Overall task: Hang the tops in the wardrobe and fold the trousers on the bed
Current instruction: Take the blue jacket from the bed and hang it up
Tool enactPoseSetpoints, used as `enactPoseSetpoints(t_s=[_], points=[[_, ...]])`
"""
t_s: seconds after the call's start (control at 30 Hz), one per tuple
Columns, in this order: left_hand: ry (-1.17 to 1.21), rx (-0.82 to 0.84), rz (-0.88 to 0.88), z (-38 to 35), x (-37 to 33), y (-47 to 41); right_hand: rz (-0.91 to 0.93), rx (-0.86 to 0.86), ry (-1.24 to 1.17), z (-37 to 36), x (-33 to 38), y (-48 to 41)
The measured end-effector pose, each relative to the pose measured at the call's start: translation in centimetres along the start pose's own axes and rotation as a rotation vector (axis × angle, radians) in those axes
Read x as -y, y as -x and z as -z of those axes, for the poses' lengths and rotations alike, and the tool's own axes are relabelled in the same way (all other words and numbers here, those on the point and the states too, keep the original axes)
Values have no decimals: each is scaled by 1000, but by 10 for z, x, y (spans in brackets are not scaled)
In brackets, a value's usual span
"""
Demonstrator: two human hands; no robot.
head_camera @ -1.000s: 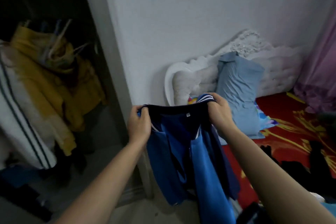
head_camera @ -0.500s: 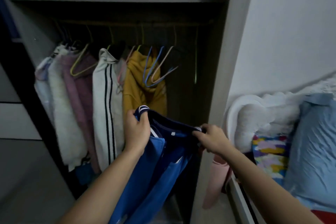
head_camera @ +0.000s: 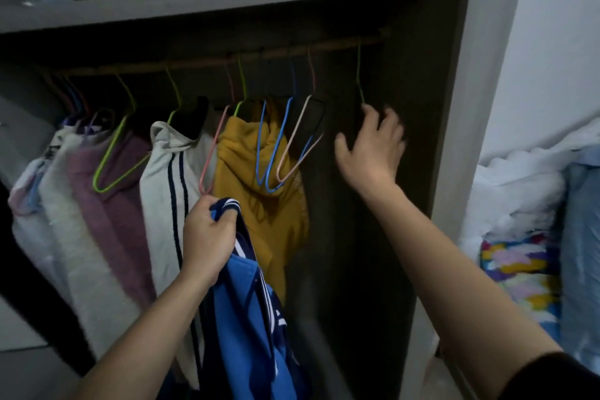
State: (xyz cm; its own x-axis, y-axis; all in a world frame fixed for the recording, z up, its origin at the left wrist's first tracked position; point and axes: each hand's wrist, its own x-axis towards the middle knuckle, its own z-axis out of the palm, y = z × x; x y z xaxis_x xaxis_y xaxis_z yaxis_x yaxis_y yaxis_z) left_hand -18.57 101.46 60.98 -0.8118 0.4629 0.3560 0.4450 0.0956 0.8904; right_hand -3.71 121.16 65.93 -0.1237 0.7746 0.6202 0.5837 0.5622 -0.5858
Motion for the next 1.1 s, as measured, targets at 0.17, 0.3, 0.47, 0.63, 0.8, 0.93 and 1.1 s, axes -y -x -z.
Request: enactPoseSetpoints(t_s=[0.17,0.3,0.47,0.63,0.8,0.93,1.1], points=[[-28,98,-80,-4,11,-17,-345,207,-79,-16,-7,-32],[0,216,-91,-2,20,-34,-313,83,-170,-19,3,-32],[23,348,-109,7,36,-48,-280,0,-241,-7,28,-15],[77,497,-94,21,41,-41,-288,-81,-226,9,56,-23],[80,577,-90,42,47,-38,-328,-126,-172,6,84,-25],[80,596,-101,58,56,-41,-284,-160,-162,-4,91,-21],[103,557,-70,62,63,-54,-215,-210,-184,-16,92,6]])
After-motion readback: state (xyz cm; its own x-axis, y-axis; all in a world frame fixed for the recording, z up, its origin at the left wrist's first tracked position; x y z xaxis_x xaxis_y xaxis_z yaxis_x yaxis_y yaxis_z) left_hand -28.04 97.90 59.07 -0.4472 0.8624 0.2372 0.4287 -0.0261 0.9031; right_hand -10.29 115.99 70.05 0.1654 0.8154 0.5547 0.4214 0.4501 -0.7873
